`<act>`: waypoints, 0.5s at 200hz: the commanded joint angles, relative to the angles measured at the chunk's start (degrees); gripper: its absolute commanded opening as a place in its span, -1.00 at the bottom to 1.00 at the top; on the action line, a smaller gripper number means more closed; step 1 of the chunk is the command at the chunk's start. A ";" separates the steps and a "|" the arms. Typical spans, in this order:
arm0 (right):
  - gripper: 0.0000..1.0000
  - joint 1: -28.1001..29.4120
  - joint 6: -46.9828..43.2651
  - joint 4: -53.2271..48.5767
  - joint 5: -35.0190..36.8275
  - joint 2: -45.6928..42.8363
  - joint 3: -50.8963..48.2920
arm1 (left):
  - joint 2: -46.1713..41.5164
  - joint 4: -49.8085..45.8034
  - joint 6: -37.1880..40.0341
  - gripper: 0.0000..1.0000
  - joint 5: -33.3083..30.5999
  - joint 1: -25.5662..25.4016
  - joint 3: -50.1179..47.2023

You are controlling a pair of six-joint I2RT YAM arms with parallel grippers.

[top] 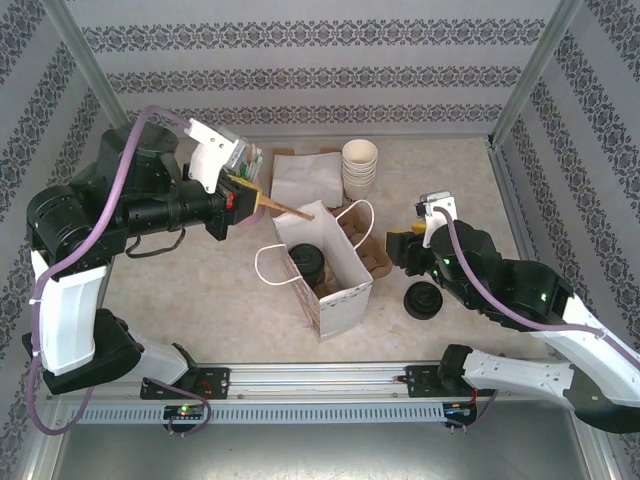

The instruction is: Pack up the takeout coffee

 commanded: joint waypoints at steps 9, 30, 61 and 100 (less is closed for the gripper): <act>0.00 0.58 0.78 0.10 2.81 0.40 -0.66 | -0.48 -2.92 -1.41 -1.00 2.48 -2.39 -1.58; 0.00 0.59 0.56 0.58 2.63 1.03 -0.49 | -1.00 -1.25 -1.67 -1.00 2.72 -4.03 -5.06; 0.01 0.58 0.27 1.02 2.57 1.26 -0.66 | 0.26 1.77 -1.51 -1.00 3.86 -6.93 -11.33; 0.03 0.59 -0.43 0.68 3.54 1.16 -0.84 | 3.73 6.18 -0.33 -1.00 7.14 -9.25 -16.51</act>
